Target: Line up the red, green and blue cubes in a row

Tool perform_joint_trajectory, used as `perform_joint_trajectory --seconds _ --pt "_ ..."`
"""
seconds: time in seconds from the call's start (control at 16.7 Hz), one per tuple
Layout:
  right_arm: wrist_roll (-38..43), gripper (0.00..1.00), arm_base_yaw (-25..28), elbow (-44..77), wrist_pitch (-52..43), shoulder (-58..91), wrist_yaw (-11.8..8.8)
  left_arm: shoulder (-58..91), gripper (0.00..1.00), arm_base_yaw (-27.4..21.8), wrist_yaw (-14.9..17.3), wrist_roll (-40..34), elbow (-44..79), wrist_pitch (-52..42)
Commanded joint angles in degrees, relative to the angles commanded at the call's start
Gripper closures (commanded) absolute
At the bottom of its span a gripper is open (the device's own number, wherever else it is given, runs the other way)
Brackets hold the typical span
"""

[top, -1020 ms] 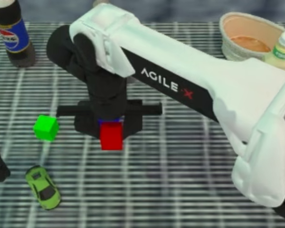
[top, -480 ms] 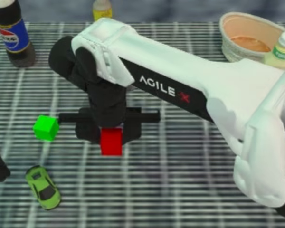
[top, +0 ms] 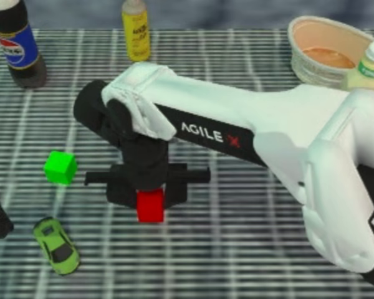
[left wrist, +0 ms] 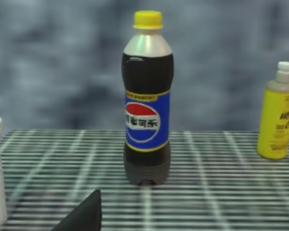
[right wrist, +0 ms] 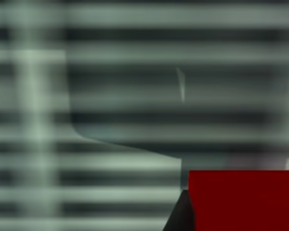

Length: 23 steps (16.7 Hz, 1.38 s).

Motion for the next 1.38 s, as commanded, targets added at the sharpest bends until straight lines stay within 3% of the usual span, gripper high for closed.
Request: perform_joint_trajectory --seconds 0.12,0.9,1.38 --pt "0.00 1.00 0.00 0.00 0.00 0.00 0.00 0.00 0.00 0.00 0.00 0.00 0.00 0.00" --pt "0.00 0.02 0.00 0.00 0.00 0.00 0.00 0.00 0.00 0.00 0.00 0.00 0.00 0.00" --pt "0.00 0.00 0.00 0.00 0.00 0.00 0.00 0.00 0.00 0.00 0.00 0.00 0.00 0.00"
